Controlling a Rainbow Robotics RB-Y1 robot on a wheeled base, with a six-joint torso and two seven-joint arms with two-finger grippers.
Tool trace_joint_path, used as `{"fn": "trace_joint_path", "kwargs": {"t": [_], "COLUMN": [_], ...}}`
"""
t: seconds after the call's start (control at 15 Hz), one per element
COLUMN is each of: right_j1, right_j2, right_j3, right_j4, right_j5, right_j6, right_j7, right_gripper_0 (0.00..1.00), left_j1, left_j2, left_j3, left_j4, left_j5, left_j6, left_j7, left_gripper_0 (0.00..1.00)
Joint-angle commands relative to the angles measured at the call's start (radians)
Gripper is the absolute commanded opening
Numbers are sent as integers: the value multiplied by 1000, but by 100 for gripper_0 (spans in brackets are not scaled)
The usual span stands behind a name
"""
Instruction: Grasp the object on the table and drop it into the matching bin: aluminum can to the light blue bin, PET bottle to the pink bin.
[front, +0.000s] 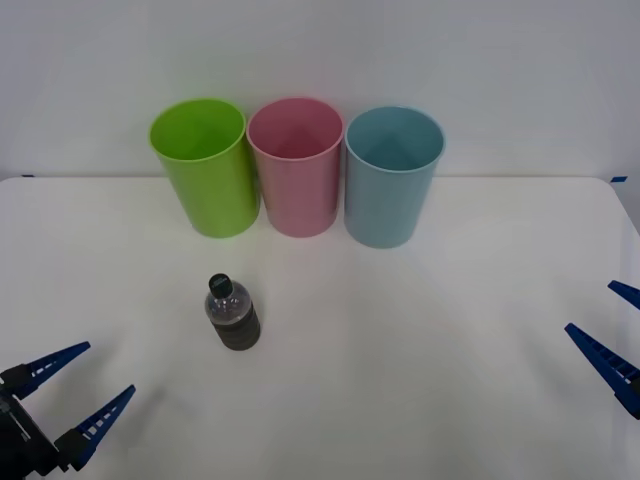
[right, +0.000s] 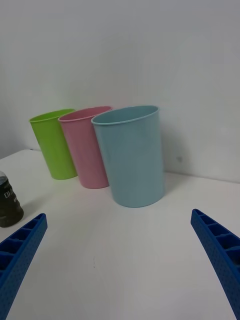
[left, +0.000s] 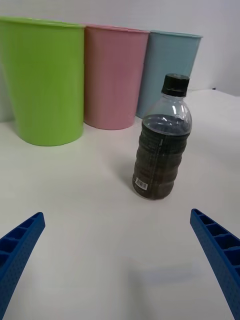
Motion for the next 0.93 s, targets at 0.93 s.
{"fn": "trace_joint_path", "kwargs": {"t": [0.93], "right_j1": [0], "right_j2": [0], "right_j3": [0], "right_j4": [0], "right_j5": [0], "right_j6": [0], "right_j7": [0], "right_gripper_0": [100], "left_j1": [-134], "left_j2": [-156], "left_j3": [-137], "left_j4": [2], "left_j5": [-117], "left_j6": [189], "left_j7": [-15], "left_gripper_0": [100]}}
